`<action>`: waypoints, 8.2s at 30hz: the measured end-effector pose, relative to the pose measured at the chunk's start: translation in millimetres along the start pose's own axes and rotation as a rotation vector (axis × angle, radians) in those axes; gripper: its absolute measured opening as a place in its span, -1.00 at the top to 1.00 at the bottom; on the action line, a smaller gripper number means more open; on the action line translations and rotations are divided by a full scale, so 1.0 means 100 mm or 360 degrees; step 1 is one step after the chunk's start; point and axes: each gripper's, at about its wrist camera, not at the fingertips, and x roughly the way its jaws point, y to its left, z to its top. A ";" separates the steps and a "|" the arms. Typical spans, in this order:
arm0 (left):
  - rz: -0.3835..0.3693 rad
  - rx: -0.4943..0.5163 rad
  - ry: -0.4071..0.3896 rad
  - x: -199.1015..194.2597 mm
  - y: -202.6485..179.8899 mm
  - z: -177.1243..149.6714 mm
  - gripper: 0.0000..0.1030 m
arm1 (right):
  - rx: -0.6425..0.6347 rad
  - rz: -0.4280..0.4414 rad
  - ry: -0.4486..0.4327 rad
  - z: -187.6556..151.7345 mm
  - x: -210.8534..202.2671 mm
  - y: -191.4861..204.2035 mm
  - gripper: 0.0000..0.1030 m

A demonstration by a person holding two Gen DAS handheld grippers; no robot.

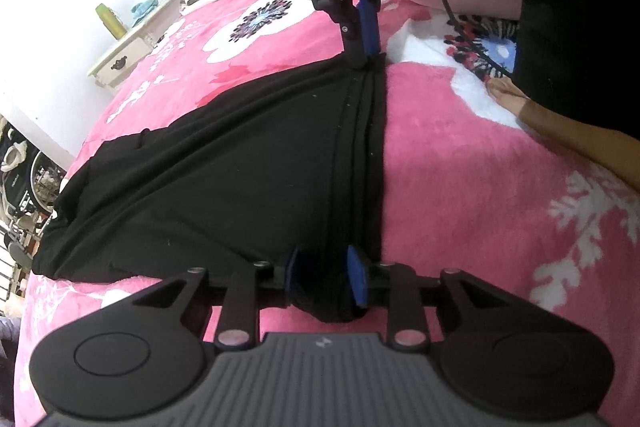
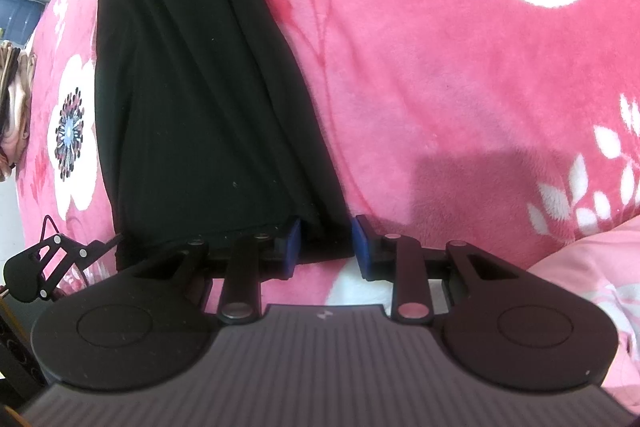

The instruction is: Fold clothes

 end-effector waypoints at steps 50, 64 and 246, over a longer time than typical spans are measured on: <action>-0.0070 -0.0056 -0.0027 -0.07 -0.06 -0.10 0.62 | -0.0265 -0.0085 -0.0064 0.14 -0.06 -0.01 0.99; -0.0098 0.0005 -0.0047 -0.09 -0.04 -0.09 0.84 | -0.0217 -0.0083 -0.0034 0.15 -0.03 -0.11 0.99; -0.0400 -0.0123 -0.0353 0.30 0.00 0.28 0.55 | -0.0306 -0.0038 -0.0114 0.72 -0.27 0.12 0.30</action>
